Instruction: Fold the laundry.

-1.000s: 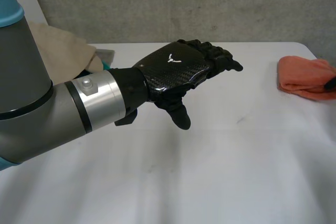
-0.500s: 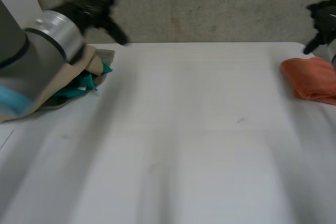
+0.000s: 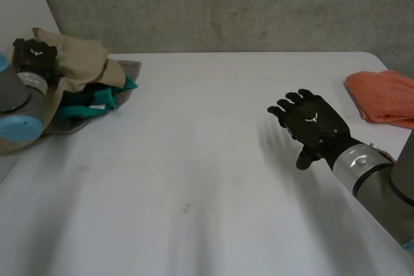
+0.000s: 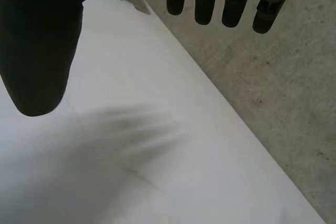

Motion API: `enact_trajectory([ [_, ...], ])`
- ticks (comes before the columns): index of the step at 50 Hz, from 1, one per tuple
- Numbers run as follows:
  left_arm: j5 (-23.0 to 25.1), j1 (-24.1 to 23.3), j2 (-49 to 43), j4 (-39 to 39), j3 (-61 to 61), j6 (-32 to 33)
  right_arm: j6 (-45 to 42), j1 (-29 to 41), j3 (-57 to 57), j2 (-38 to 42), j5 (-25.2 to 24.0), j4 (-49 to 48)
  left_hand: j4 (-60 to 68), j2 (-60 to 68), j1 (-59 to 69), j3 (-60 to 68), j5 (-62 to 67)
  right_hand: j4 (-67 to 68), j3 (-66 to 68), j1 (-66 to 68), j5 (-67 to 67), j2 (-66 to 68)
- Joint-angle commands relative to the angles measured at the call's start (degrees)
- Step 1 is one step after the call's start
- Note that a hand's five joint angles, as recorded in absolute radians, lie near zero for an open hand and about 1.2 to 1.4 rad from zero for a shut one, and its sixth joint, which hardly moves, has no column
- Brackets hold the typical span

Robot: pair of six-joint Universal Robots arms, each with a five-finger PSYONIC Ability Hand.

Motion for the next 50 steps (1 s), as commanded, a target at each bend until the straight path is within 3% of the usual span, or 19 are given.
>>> enact_trajectory([
  [1,-4.23,-10.46,18.48,9.06,-12.39,-7.11,0.61,-0.71,-0.58,-0.83,0.71,-0.57,11.86,12.45,16.28,13.96,15.15,-1.56,-1.57,-2.53,-2.29,-1.79],
  [3,-4.23,-12.84,22.52,10.56,-15.64,-8.78,0.79,-0.79,-0.94,-1.01,1.58,-0.57,11.86,12.45,16.28,13.96,15.15,-1.56,-1.57,-2.53,-2.29,-1.79],
  [7,-3.79,-21.70,31.93,11.00,-22.59,-14.31,2.11,-0.88,-1.20,-2.50,5.01,-0.57,11.86,12.45,16.28,13.96,15.15,-1.56,-1.57,-2.53,-2.29,-1.79],
  [8,-2.92,-25.90,34.38,10.57,-25.04,-17.02,2.80,-0.97,-1.38,-3.20,6.41,-0.57,11.86,12.45,16.28,13.96,15.15,-1.56,-1.57,-2.53,-2.29,-1.79],
  [11,-1.07,-32.34,36.42,9.86,-28.83,-20.29,4.04,-1.23,-1.73,-3.91,7.65,-0.57,11.86,12.45,16.28,13.96,15.15,-1.56,-1.57,-2.53,-2.29,-1.79],
  [12,-0.02,-36.19,36.34,9.42,-30.84,-21.78,4.74,-1.93,-1.90,-4.26,8.00,-0.57,11.86,12.45,16.28,13.96,15.15,-1.56,-1.57,-2.53,-2.29,-1.79],
  [16,0.43,-43.41,33.54,7.58,-33.49,-22.93,6.24,-4.31,-1.90,-5.32,8.09,-0.57,11.86,12.45,16.28,13.96,15.15,-1.56,-1.57,-2.53,-2.29,-1.79],
  [21,-0.71,-48.17,23.08,0.39,-31.31,-23.29,7.73,-5.10,-1.82,-5.32,7.92,-0.48,11.86,12.45,16.28,13.96,15.15,-1.56,-1.57,-2.53,-2.29,-1.79],
  [22,-1.24,-48.96,21.85,-1.63,-30.43,-23.29,7.73,-5.10,-1.82,-5.23,7.92,-0.48,2.39,2.98,6.81,4.49,5.68,-1.56,-1.57,-2.53,-2.29,-1.79],
  [23,-2.11,-50.45,19.92,-6.27,-28.42,-23.20,7.73,-5.10,-1.64,-5.14,7.74,-0.48,-19.85,-19.27,-15.43,-17.75,-16.56,-1.56,-1.57,-2.53,-2.29,-1.79],
  [26,-3.35,-51.78,19.37,-12.27,-25.69,-23.02,7.73,-5.19,-1.55,-5.14,7.57,-0.39,-35.84,-35.25,-31.42,-33.74,-32.54,-1.56,-1.57,-2.53,-2.29,-1.79],
  [27,-3.52,-51.78,19.98,-15.25,-24.20,-23.20,7.65,-5.54,-1.47,-5.14,7.56,-0.30,-48.71,-48.13,-44.29,-46.61,-45.42,-1.56,-1.57,-2.53,-2.29,-1.79],
  [29,-3.70,-51.08,21.91,-16.24,-22.70,-23.37,7.56,-5.80,-1.46,-5.23,7.56,-0.22,-55.05,-54.46,-50.63,-52.95,-51.76,-1.56,-1.57,-2.53,-2.29,-1.79],
  [34,-3.44,-43.19,30.26,-14.49,-22.07,-23.29,7.47,-5.63,-1.55,-5.32,7.83,0.22,-54.23,-53.64,-49.81,-52.13,-50.93,-1.56,-1.57,-2.53,-2.29,-1.79],
  [39,-3.00,-31.78,32.91,-11.68,-21.64,-22.23,7.65,-3.71,-0.15,-5.40,7.74,2.59,-53.22,-52.63,-48.80,-51.12,-49.93,-1.56,-1.57,-2.53,-2.29,-1.79],
  [44,-0.98,-23.14,29.58,-13.16,-19.88,-19.60,8.00,2.27,0.73,-5.23,7.21,6.72,-52.21,-51.62,-47.79,-50.11,-48.91,-1.56,-1.57,-2.53,-2.29,-1.79],
  [50,4.73,-18.65,21.93,-16.86,-19.09,-11.61,8.09,8.50,3.28,-4.35,7.30,6.30,-51.37,-50.78,-46.94,-49.26,-48.07,-1.56,-1.57,-2.53,-2.29,-1.79],
])
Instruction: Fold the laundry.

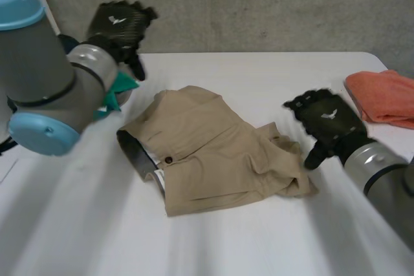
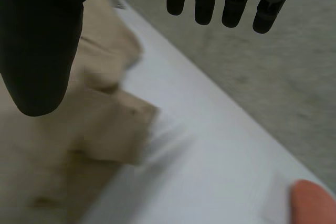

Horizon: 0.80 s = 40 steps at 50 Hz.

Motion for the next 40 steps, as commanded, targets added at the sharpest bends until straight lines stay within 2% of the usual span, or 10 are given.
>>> enact_trajectory([
  [1,6.77,5.83,-10.48,-4.21,1.53,9.64,0.12,7.53,2.52,1.07,0.03,-0.32,2.77,2.33,2.63,2.33,3.15,-1.56,-1.57,-2.53,-2.29,-1.79],
  [10,7.83,5.75,-24.12,-6.14,8.12,12.20,-0.76,11.67,2.52,11.70,3.54,-12.71,15.00,14.57,14.87,14.57,15.39,-1.56,-1.57,-2.53,-2.29,-1.79],
  [11,8.01,5.49,-25.09,-6.93,8.73,12.21,-1.11,11.67,2.34,12.49,4.07,-13.58,21.21,20.77,21.07,20.77,21.59,0.68,0.67,-0.29,-0.06,0.44],
  [13,8.71,4.79,-26.59,-9.30,10.40,12.21,-2.68,11.76,1.29,14.86,5.65,-14.47,60.99,60.56,60.86,60.56,61.38,21.98,21.97,21.01,21.24,21.74],
  [14,8.89,4.52,-26.68,-9.92,10.93,12.29,-3.48,11.76,0.59,15.57,6.09,-14.30,65.94,65.51,65.81,65.51,66.33,34.23,34.22,33.26,33.50,34.00],
  [15,8.71,4.26,-26.59,-10.45,11.37,12.03,-5.49,11.67,-1.07,16.79,6.97,-14.12,65.99,65.56,65.86,65.56,66.38,63.83,63.82,62.86,63.09,63.59],
  [16,8.19,3.56,-26.59,-10.71,12.16,11.94,-6.55,11.49,-1.87,17.24,7.41,-14.21,65.99,65.56,65.86,65.56,66.38,68.39,68.39,67.42,67.66,68.16],
  [25,-2.09,-1.63,-14.22,-10.46,10.07,7.91,-14.38,8.51,-16.63,17.42,9.09,-14.38,65.99,65.56,65.86,65.56,66.38,68.44,68.43,67.47,67.71,68.21],
  [34,-2.71,-10.49,8.02,-4.49,-12.49,-12.29,-11.05,6.04,-40.78,26.18,5.49,-14.12,65.99,65.56,65.86,65.56,66.38,68.44,68.43,67.47,67.71,68.21],
  [40,-3.33,-20.17,7.25,2.89,-20.17,-20.57,-7.01,5.34,-47.84,32.88,1.97,-14.65,65.99,65.56,65.86,65.56,66.38,68.44,68.43,67.47,67.71,68.21],
])
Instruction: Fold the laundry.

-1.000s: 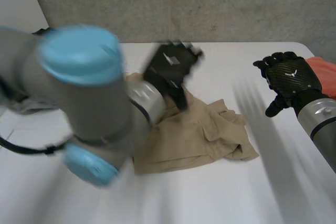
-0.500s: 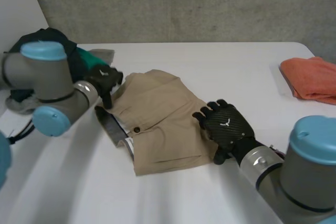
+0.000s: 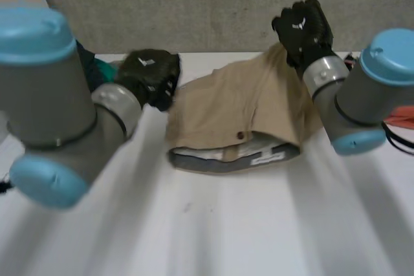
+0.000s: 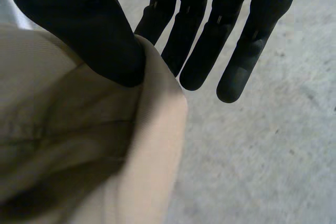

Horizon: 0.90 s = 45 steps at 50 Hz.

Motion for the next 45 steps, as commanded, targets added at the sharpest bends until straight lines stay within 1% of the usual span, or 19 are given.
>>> enact_trajectory([
  [1,-0.21,-10.78,0.33,8.76,-10.03,-9.86,5.19,-0.58,-8.66,8.48,-4.14,-0.37,11.49,11.60,13.79,11.94,13.88,11.60,12.23,17.00,13.13,12.89],
  [4,-0.73,-15.97,-4.50,12.02,-9.60,-11.01,6.34,-0.67,-10.07,11.29,-3.26,0.33,11.49,11.60,13.79,11.94,13.88,11.60,12.23,17.00,13.13,12.89],
  [5,-1.17,-18.07,-6.34,12.89,-8.98,-10.92,6.34,-0.76,-10.51,12.34,-1.61,1.12,6.35,6.46,8.65,6.80,8.74,7.33,7.96,12.73,8.86,8.62],
  [6,-1.43,-18.18,-6.53,13.33,-8.80,-11.01,6.34,-0.84,-10.52,12.53,-0.20,1.74,-6.69,-6.58,-4.39,-6.24,-4.30,-11.69,-11.07,-6.30,-10.16,-10.40],
  [7,-1.87,-17.83,-6.36,13.43,-8.45,-11.01,6.34,-1.11,-10.43,12.53,1.82,2.61,-21.14,-21.03,-18.85,-20.70,-18.75,-38.86,-38.24,-33.47,-37.33,-37.57],
  [8,-2.31,-17.22,-5.92,13.34,-8.10,-10.84,6.25,-1.28,-10.43,12.44,3.49,3.40,-34.61,-34.50,-32.31,-34.16,-32.22,-56.95,-56.33,-51.56,-55.42,-55.66],
  [9,-3.45,-14.86,-4.44,13.51,-7.58,-10.58,6.16,-2.33,-10.08,11.83,7.51,5.33,-50.06,-49.95,-47.77,-49.62,-47.67,-58.40,-57.77,-53.00,-56.87,-57.11],
  [12,-4.51,-9.23,-2.06,13.51,-6.34,-9.35,6.77,-3.83,-9.20,11.21,12.37,8.41,-53.08,-52.97,-50.78,-52.63,-50.69,-58.40,-57.77,-53.00,-56.87,-57.11],
  [13,-4.34,-4.86,-0.92,13.51,-5.30,-7.95,7.04,-4.70,-7.98,9.91,13.43,10.86,-53.24,-53.13,-50.95,-52.80,-50.86,-58.40,-57.77,-53.00,-56.87,-57.11],
  [16,-2.85,2.00,-0.91,13.43,-2.57,-3.30,7.13,-5.33,-4.64,5.17,12.31,15.95,-53.25,-53.14,-50.95,-52.80,-50.86,-58.40,-57.77,-53.00,-56.87,-57.11],
  [18,-1.18,4.31,-1.34,13.43,-0.81,-0.48,7.56,-5.42,-2.53,1.74,11.33,19.04,-53.08,-52.97,-50.79,-52.63,-50.69,-58.40,-57.77,-53.00,-56.87,-57.11],
  [20,2.84,7.29,-3.70,13.43,1.99,4.07,9.40,-5.33,0.80,-2.38,9.93,24.12,-53.08,-52.97,-50.78,-52.63,-50.69,-58.40,-57.77,-53.00,-56.87,-57.11],
  [24,11.19,10.72,-10.99,12.55,8.14,10.76,13.62,-5.24,7.39,-5.04,7.21,30.20,-52.57,-52.46,-50.28,-52.13,-50.19,-58.40,-57.77,-53.00,-56.87,-57.11],
  [27,16.47,12.58,-16.70,10.89,12.80,14.72,15.91,-4.89,12.66,-6.62,4.40,31.71,-52.40,-52.29,-50.11,-51.96,-50.02,-58.40,-57.77,-53.00,-56.87,-57.11],
  [30,19.56,13.28,-21.90,10.18,16.06,17.28,17.14,-4.89,17.15,-8.82,2.64,31.28,-52.40,-52.29,-50.11,-51.96,-50.02,-58.40,-57.77,-53.00,-56.87,-57.11],
  [34,22.99,14.25,-29.81,9.47,22.30,21.67,18.03,-4.45,23.75,-10.76,1.66,25.84,-52.40,-52.29,-50.11,-51.96,-50.02,-58.40,-57.77,-53.00,-56.87,-57.11],
  [40,27.65,14.25,-40.45,10.09,31.09,27.57,16.80,-2.69,29.12,-8.48,2.37,11.78,-52.40,-52.29,-50.11,-51.96,-50.02,-58.40,-57.77,-53.00,-56.87,-57.11],
  [43,28.71,13.90,-45.63,10.17,36.45,28.19,14.69,-2.52,28.34,-3.22,2.63,7.38,-50.23,-50.12,-47.94,-49.79,-47.85,-58.40,-57.77,-53.00,-56.87,-57.11],
  [45,28.71,13.64,-48.27,10.17,39.17,28.28,13.46,-2.52,27.46,-1.19,3.07,6.05,-44.87,-44.76,-42.57,-44.42,-42.48,-51.62,-50.99,-46.22,-50.09,-50.33],
])
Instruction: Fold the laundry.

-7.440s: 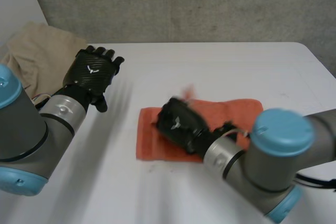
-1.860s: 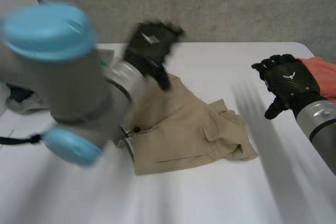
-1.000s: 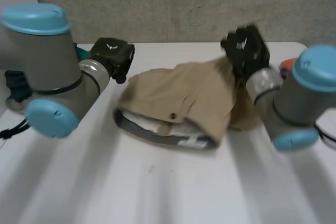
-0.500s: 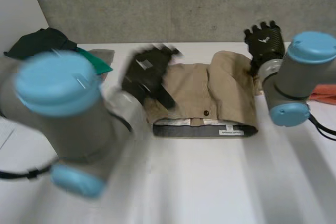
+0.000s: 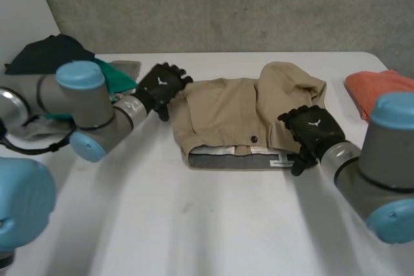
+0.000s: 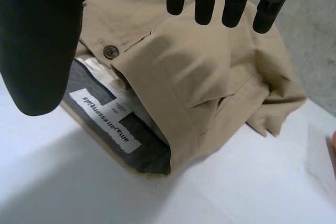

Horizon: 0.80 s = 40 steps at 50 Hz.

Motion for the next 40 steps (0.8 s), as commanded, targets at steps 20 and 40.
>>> enact_trajectory([
  [20,-19.32,-8.07,23.92,5.84,-20.29,0.94,-8.56,-3.18,-21.30,5.62,3.15,-10.64,64.77,64.15,64.40,64.32,65.14,68.44,68.45,67.51,67.73,68.26],
  [40,-28.61,-29.78,27.63,4.45,-38.69,-14.80,-5.58,-3.27,-44.09,24.26,2.51,2.79,43.14,42.51,42.77,42.68,43.50,16.59,16.60,15.66,15.88,16.41],
])
